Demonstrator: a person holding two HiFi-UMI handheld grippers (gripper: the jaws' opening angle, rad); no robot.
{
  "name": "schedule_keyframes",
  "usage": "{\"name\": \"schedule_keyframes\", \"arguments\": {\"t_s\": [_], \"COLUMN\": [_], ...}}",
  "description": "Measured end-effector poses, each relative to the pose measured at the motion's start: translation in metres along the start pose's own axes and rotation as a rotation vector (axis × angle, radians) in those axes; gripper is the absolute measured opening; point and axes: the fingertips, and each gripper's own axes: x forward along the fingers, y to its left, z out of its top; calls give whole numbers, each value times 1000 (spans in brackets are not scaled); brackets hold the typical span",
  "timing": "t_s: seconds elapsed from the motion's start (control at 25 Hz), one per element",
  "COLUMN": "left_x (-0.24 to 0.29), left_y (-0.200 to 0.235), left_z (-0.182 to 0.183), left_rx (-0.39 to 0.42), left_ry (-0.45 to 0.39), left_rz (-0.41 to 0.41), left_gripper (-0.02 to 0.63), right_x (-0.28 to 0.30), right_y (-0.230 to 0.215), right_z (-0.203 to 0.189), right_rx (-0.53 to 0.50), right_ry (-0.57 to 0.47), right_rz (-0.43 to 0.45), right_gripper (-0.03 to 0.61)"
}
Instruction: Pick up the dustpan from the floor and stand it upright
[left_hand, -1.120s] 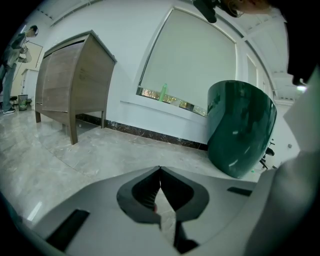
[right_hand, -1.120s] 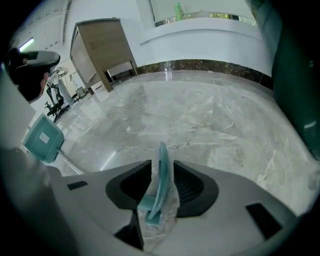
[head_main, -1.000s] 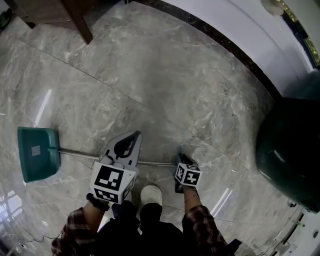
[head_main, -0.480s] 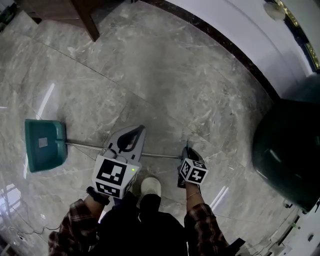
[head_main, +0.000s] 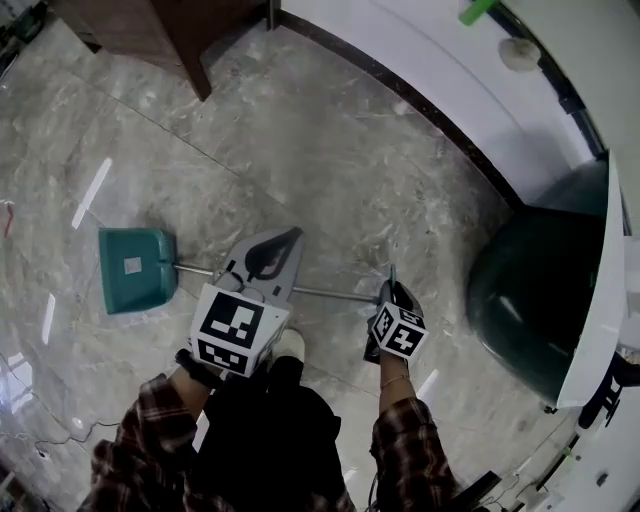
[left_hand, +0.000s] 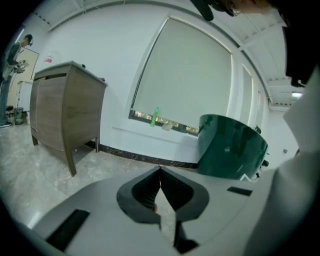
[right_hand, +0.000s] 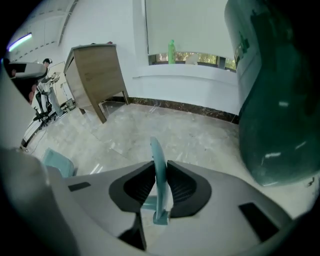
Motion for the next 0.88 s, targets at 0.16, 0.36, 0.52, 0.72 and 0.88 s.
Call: {"name": "schedule_keyframes", "arguments": {"t_s": [0.16, 0.36, 0.52, 0.72, 0.88], "left_x": [-24, -51, -75, -98, -118], "left_y": [-24, -46, -57, -66, -71], "left_z": [69, 159, 224, 300, 339], "left_rx": [4, -6, 3, -13, -22], "left_ry": [-13, -34, -51, -103, -134], "left_rz": [-11, -17, -23, -19, -14], "left_gripper": [11, 11, 12, 11, 11], "right_x": [-58, -127, -172, -218, -246], "right_y": [-5, -8, -1, -1, -3], "right_z": [49, 113, 151, 190, 211], "right_rx": [-10, -62, -94, -117, -86], "right_ry": [-6, 0, 18, 44, 47], "right_rz": [-38, -66, -75, -108, -110], "right_gripper": [81, 87, 95, 100, 103]}}
